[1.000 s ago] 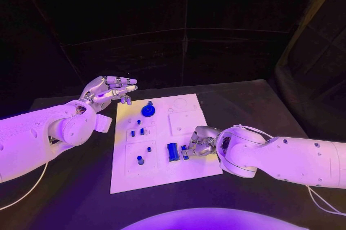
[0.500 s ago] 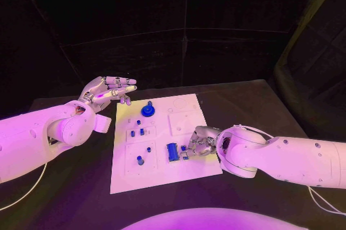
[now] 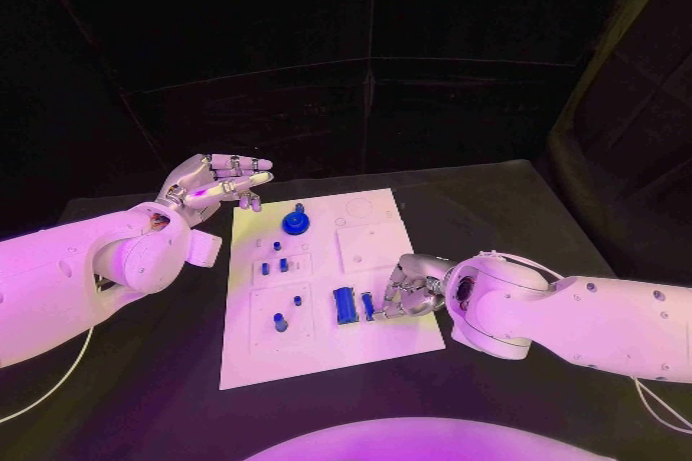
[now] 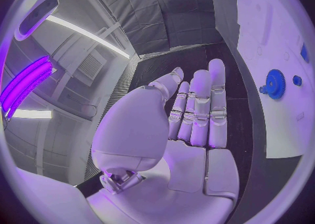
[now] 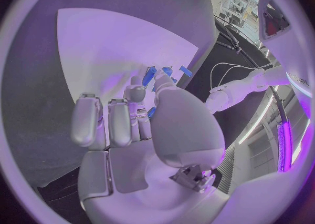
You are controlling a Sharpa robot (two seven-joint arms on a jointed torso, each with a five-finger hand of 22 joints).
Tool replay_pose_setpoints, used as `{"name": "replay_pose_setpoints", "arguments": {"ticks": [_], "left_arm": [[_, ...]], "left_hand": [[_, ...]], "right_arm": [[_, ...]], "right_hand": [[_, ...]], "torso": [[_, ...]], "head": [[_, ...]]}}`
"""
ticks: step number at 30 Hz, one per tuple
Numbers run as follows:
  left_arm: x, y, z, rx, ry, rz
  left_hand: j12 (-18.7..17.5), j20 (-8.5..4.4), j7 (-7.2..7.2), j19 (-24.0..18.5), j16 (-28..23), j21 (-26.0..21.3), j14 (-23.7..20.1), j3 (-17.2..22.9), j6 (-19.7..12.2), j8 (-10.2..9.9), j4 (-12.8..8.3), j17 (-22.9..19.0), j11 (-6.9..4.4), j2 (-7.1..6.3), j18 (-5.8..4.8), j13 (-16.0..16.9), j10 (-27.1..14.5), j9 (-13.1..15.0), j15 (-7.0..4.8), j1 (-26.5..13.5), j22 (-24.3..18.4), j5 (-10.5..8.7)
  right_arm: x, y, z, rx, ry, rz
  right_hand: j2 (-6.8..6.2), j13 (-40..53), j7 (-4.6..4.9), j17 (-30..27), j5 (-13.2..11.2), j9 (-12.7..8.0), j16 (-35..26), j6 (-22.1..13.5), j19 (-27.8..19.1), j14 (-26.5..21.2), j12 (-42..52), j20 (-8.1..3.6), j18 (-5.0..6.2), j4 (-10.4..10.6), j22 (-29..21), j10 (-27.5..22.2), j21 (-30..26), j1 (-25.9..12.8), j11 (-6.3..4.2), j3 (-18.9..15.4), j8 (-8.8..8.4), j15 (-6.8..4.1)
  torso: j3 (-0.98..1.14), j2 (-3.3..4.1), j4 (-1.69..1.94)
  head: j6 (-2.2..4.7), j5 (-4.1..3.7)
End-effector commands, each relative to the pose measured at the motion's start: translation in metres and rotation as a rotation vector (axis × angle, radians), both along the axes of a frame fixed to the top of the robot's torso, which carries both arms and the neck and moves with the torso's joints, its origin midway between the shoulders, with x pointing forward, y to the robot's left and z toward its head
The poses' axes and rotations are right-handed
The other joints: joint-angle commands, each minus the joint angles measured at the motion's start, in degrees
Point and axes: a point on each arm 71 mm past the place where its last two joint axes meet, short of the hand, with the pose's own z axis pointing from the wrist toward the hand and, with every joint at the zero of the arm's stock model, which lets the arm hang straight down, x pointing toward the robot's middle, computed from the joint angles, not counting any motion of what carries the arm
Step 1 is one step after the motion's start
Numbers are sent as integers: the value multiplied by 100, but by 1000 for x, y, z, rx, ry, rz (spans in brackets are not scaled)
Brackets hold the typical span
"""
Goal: Assemble the parts on the task board
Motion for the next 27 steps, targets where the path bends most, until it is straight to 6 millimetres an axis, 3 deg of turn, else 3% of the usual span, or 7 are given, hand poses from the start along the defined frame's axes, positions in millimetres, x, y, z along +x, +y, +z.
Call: {"name": "replay_pose_setpoints", "arguments": {"ticks": [1,16,27], "left_arm": [[0,-1,1,-7,0,-8],[0,-1,1,-7,2,-9],[-1,-2,1,-8,6,-13]], "left_hand": [[30,9,22,11,-8,-34,-41,-19,-15,30,-6,-12,8,34,37,-9,-51,-2,19,-19,-11,-2],[30,9,22,11,-8,-34,-41,-19,-15,30,-6,-12,8,34,37,-9,-51,-2,19,-19,-11,-2],[30,9,22,11,-8,-34,-41,-19,-15,30,-6,-12,8,34,37,-9,-51,-2,19,-19,-11,-2]], "right_arm": [[1,0,1,-12,-19,26],[6,6,-5,-59,-1,45],[7,7,-6,-106,-22,64]], "right_hand": [[84,-5,-5,-6,-11,13,-24,-27,-43,294,-27,10,-67,10,-3,-28,-24,-25,1,-41,-40,1],[173,1,-7,-4,-3,26,-25,-17,-41,295,-21,11,-67,59,0,-22,-24,-49,-1,-89,-39,1],[185,-8,-13,-9,-37,56,-34,-2,-45,295,-44,7,-66,-76,-4,-36,-31,185,-9,-166,-39,-6]], "torso": [[-5,3,13],[-5,11,13],[-3,-2,5]], "head": [[3,-28],[-9,-11],[-11,-2]]}}
